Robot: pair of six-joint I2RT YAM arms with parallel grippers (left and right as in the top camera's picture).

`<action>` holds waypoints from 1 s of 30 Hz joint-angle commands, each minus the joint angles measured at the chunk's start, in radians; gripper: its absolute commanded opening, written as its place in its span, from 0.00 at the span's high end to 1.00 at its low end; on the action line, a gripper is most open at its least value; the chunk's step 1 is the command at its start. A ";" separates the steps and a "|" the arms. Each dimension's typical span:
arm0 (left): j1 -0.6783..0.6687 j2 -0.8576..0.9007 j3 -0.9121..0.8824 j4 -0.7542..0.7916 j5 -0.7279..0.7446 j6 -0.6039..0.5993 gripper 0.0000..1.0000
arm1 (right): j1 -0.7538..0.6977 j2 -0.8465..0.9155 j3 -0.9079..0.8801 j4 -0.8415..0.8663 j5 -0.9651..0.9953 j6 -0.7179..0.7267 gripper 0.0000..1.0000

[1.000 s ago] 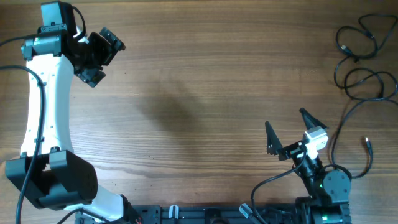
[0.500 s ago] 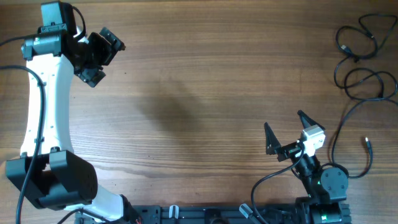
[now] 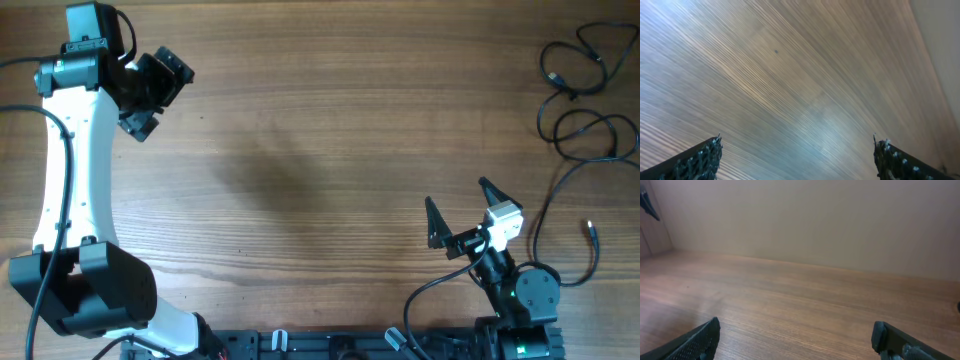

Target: Untangle cables

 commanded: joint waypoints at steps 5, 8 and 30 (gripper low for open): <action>-0.029 -0.227 -0.163 0.172 -0.077 0.085 0.00 | -0.004 -0.008 -0.002 0.005 0.010 0.006 0.00; -0.039 -0.362 -0.338 0.327 -0.076 0.115 0.00 | -0.004 -0.008 -0.002 0.005 0.010 0.006 0.00; -0.130 -1.406 -1.445 1.115 -0.111 0.343 0.00 | -0.004 -0.008 -0.002 0.005 0.010 0.006 0.00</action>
